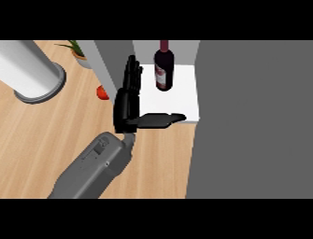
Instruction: Pick up the wine, place it into the cabinet and close the cabinet
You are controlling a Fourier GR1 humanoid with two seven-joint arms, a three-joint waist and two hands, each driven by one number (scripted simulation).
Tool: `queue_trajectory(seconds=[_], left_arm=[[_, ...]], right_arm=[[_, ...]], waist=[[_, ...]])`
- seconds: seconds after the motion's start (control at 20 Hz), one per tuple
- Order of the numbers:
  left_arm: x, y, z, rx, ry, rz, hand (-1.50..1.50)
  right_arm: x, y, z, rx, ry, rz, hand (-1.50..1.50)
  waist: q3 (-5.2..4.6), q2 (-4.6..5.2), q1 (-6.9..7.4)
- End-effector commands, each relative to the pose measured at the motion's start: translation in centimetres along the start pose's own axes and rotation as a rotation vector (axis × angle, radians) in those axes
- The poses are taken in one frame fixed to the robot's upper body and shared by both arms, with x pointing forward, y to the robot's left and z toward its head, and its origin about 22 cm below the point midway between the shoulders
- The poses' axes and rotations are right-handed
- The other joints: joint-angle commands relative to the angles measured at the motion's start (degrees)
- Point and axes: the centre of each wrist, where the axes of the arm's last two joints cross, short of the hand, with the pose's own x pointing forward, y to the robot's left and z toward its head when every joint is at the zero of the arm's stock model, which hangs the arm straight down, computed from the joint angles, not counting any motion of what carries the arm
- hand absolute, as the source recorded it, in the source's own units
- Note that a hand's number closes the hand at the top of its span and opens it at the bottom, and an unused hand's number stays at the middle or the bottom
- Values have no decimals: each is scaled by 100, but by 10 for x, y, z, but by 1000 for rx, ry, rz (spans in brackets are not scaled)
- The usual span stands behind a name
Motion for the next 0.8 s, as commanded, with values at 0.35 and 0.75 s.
queue_trajectory(seconds=[0.35, 0.75], left_arm=[[27, 4, 91, 1, -11, 54, -150], [55, 33, 132, 6, -33, 49, -150]], right_arm=[[50, 3, 29, 42, -81, 3, -150], [36, 13, 21, 333, 51, 43, 150]], waist=[[1, 44, -100], [0, 30, -74]])
